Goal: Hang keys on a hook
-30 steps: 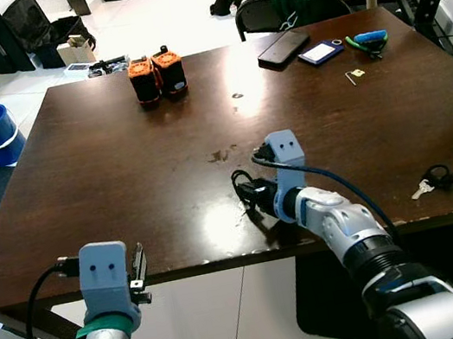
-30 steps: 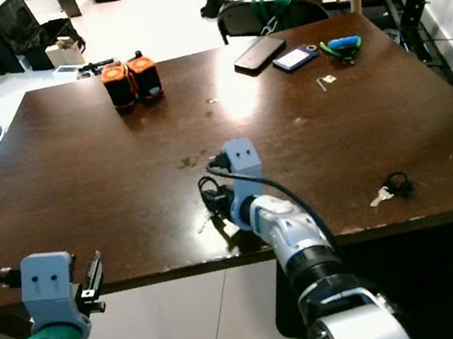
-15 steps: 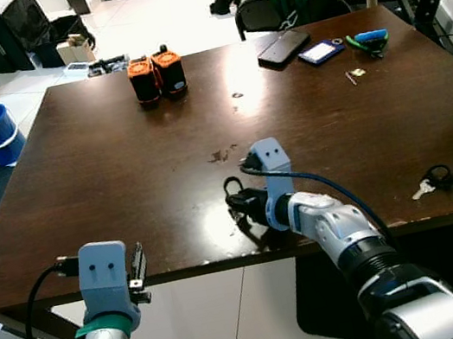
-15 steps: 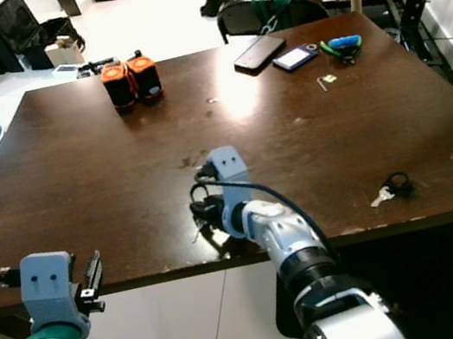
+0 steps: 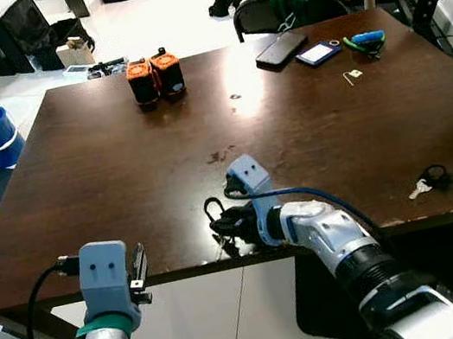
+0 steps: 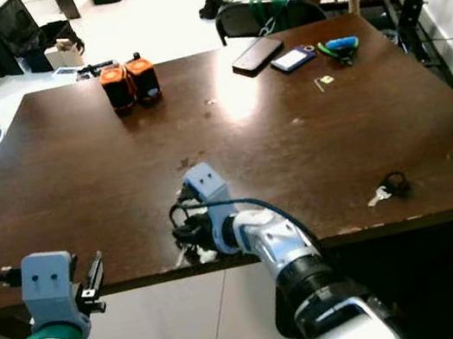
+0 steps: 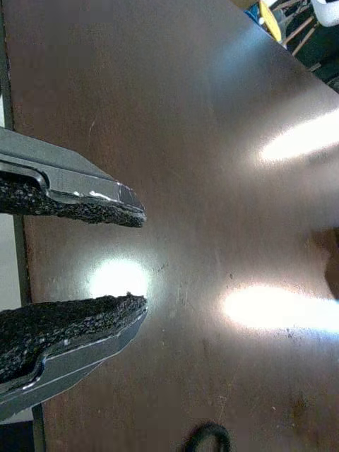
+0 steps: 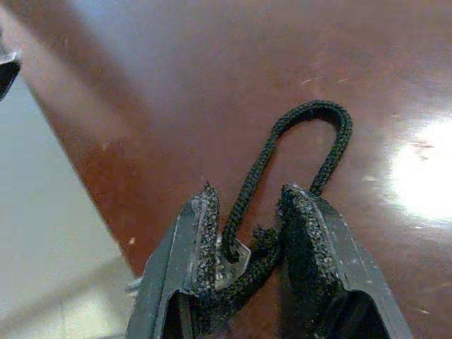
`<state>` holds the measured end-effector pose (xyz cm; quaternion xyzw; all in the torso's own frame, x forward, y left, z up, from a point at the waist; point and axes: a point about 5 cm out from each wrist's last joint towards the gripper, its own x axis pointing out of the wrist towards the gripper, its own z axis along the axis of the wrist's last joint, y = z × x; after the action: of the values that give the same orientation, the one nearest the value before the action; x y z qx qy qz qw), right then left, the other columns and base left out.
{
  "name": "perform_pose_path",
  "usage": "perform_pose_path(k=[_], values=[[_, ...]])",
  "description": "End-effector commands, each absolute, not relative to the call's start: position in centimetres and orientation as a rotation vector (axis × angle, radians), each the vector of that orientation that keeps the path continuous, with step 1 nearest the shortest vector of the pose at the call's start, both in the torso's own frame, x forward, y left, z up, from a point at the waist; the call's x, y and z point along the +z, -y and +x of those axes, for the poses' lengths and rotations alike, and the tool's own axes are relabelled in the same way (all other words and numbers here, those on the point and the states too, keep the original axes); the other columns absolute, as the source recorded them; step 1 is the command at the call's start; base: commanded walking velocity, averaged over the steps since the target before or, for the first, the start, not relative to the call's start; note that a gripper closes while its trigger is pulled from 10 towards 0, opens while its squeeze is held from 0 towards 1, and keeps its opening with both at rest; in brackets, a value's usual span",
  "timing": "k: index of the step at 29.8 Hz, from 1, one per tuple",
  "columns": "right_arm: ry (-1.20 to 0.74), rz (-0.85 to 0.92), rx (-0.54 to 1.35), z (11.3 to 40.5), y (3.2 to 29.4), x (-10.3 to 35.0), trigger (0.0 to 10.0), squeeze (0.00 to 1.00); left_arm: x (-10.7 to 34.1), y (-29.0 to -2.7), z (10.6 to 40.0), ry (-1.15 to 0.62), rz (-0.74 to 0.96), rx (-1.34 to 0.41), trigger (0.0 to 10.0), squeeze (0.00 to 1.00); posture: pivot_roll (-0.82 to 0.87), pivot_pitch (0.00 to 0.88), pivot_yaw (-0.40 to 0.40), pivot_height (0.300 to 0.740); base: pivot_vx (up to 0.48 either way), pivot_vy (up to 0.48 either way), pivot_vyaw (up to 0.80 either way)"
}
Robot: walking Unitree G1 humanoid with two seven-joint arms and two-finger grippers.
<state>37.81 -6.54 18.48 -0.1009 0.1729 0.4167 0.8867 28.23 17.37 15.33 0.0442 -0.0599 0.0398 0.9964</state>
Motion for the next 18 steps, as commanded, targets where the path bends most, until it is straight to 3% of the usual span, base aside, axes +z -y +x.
perform_pose_path(k=[1,5,6,7,8,9,10,11,12,18], values=[[-0.487,-0.253,0.860,37.0,7.0,15.4,10.0,0.00,14.6,-17.9,28.0,0.085,0.085,0.091,10.0,0.00,-0.03,0.242,0.193,0.740,0.000,0.000,0.00],[-0.476,-0.285,0.852,37.0,7.1,15.5,10.0,0.00,14.6,-17.9,28.0,0.084,0.084,0.090,10.0,0.00,-0.03,0.242,0.193,0.740,0.000,0.000,0.00],[-0.470,-0.286,0.841,37.1,7.3,15.7,7.4,0.00,14.6,-17.9,28.0,0.083,0.083,0.088,10.0,0.00,-0.03,0.242,0.193,0.740,0.000,0.000,0.00],[-0.470,-0.286,0.841,37.1,7.3,15.7,7.4,0.00,14.6,-17.9,28.0,0.083,0.083,0.088,10.0,0.00,-0.03,0.242,0.193,0.740,0.000,0.000,0.00],[-0.465,-0.281,0.827,37.2,7.5,15.9,3.9,0.00,14.6,-17.9,28.0,0.082,0.082,0.087,10.0,0.00,-0.04,0.235,0.192,0.740,0.000,0.000,0.00],[-0.465,-0.281,0.827,37.2,7.5,15.9,3.9,0.00,14.6,-17.9,28.0,0.082,0.082,0.087,10.0,0.00,-0.04,0.235,0.192,0.740,0.000,0.000,0.00],[-0.462,-0.276,0.815,37.3,7.7,16.0,1.6,0.00,14.5,-17.9,28.0,0.081,0.081,0.086,10.0,0.00,-0.04,0.235,0.192,0.740,0.000,0.000,0.00],[-0.462,-0.276,0.815,37.3,7.7,16.0,1.6,0.00,14.5,-17.9,28.0,0.081,0.081,0.086,10.0,0.00,-0.04,0.235,0.192,0.740,0.000,0.000,0.00],[-0.459,-0.272,0.806,37.4,7.8,16.1,0.0,0.00,14.5,-17.9,28.0,0.080,0.080,0.085,10.0,0.00,-0.04,0.235,0.192,0.740,0.000,0.000,0.00],[-0.459,-0.270,0.802,37.4,8.1,16.2,0.0,0.00,14.4,-17.9,28.0,0.076,0.076,0.080,10.0,0.00,-0.04,0.227,0.192,0.740,0.000,0.000,0.00]])
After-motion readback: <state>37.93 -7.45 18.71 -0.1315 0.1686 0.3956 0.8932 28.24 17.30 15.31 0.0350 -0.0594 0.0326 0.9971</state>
